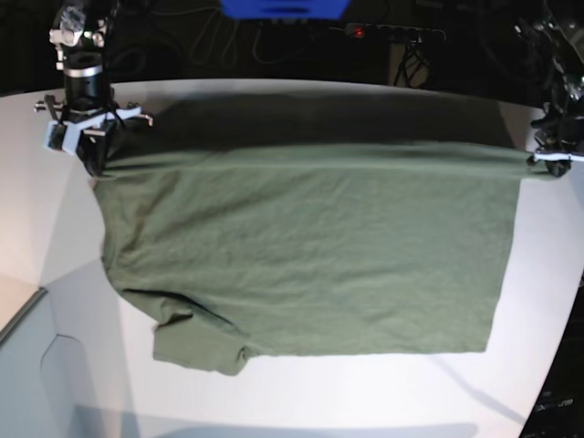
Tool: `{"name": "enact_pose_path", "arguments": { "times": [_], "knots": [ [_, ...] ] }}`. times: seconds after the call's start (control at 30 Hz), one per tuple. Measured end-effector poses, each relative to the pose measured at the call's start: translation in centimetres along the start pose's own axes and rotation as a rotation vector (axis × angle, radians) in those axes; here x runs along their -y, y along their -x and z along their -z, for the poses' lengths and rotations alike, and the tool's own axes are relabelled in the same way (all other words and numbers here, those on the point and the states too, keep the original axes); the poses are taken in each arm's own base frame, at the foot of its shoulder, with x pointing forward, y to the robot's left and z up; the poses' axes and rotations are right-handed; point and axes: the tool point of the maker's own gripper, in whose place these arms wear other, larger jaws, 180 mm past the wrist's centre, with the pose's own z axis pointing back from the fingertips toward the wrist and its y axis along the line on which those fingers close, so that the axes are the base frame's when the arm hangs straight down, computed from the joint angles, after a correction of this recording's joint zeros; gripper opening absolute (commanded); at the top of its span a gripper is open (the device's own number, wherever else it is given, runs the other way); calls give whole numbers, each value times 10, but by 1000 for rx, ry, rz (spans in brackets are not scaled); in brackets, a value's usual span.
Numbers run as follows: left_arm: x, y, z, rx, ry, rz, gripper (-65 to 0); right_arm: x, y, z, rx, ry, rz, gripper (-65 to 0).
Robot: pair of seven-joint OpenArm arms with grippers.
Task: Layout the t-shirt on the table in an organized manner, then fold the t-shirt properly
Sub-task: 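Fold the lifted collar edge over toward the hem with both grippers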
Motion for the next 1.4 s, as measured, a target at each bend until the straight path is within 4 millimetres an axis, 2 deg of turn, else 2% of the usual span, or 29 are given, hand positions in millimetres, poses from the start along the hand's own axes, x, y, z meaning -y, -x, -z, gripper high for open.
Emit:
{"name": "enact_pose_path", "arguments": {
  "times": [0.13,0.3,0.5,0.67,0.9,1.17,1.4],
  "knots": [
    [7,0,17,-6,11,-46,-650,-3,5,21,-1,-1,26,-650],
    [18,0,38,-21,28,-103,-650,-7,10,48,-24,-4,-47,-650],
    [21,-13,54,-21,48,-68,-650,-14,-1,73,-1,-10,-60,-650],
    [29,-4,70,-70,65,-69,-650,-19,-7,91,5,-15,-85,-650],
    [37,5,87,-110,73,-118,-650,-21,11,102,-45,-20,-75,-650],
    [52,-8,98,-95,99,-146,-649,-22,3,108,-31,-21,-91,-650],
    [47,-16,99,-86,92,-134,-648,-25,-6,113,-9,-23,-89,-650]
  ]
}}
